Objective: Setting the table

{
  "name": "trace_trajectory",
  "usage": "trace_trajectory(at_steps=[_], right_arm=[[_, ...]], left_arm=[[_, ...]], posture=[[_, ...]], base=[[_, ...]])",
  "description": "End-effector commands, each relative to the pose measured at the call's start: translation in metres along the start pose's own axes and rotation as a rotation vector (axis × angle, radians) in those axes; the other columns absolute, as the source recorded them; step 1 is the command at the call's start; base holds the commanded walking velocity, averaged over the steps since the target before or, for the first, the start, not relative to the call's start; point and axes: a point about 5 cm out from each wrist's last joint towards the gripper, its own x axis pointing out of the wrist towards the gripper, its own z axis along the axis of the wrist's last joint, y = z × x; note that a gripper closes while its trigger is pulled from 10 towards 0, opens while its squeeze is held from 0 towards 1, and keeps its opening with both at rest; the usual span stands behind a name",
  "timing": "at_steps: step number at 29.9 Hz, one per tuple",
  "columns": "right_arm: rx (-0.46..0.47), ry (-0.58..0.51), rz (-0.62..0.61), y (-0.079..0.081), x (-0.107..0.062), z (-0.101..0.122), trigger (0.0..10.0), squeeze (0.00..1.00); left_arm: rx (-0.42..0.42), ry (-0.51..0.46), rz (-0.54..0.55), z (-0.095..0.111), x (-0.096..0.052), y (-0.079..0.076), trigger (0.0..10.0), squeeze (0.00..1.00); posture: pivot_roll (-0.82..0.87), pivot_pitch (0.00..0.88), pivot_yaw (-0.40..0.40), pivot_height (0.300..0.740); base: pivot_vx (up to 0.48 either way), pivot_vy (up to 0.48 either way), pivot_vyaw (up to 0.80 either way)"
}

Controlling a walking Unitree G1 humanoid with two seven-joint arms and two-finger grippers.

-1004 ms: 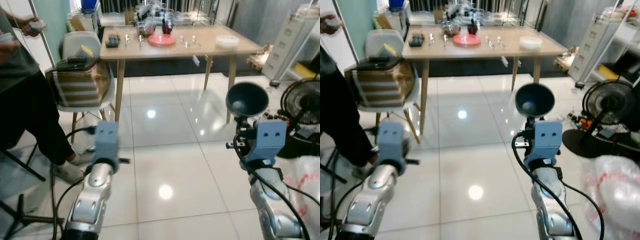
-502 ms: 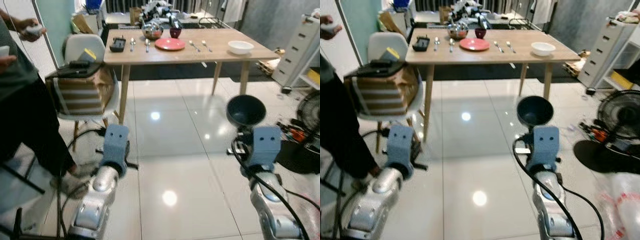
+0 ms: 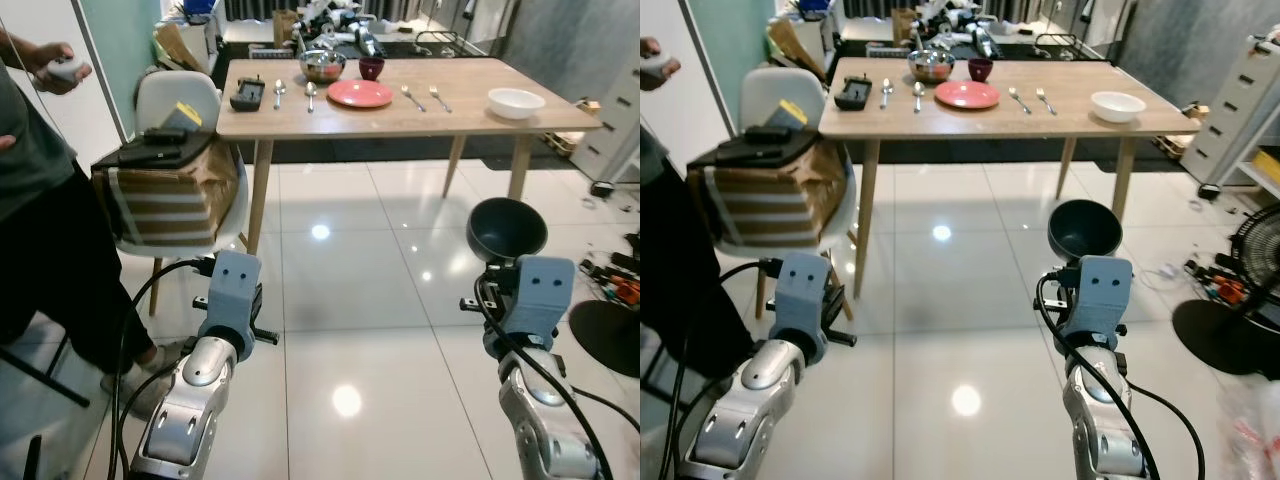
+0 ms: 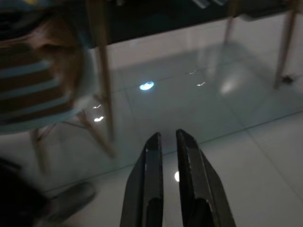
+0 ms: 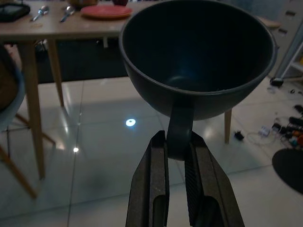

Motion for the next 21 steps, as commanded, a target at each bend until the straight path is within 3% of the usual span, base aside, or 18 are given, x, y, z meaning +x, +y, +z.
trace_trajectory(at_steps=[1,21], right_arm=[[0.024,-0.012,0.000,0.0021,-0.0010,0.0007,10.0,0.00],[0.026,-0.008,0.035,0.0056,-0.0010,-0.0007,10.0,0.00]], left_arm=[[0.007,0.021,0.016,-0.0056,-0.0030,0.0045,10.0,0.00],[0.005,0.019,0.039,-0.0064,-0.0029,0.0072,10.0,0.00]], posture=[[0.08,0.102,0.048,0.740],[0.07,0.096,0.027,0.740]], base=[[0.465,0.000,0.00],[0.465,0.000,0.00]])
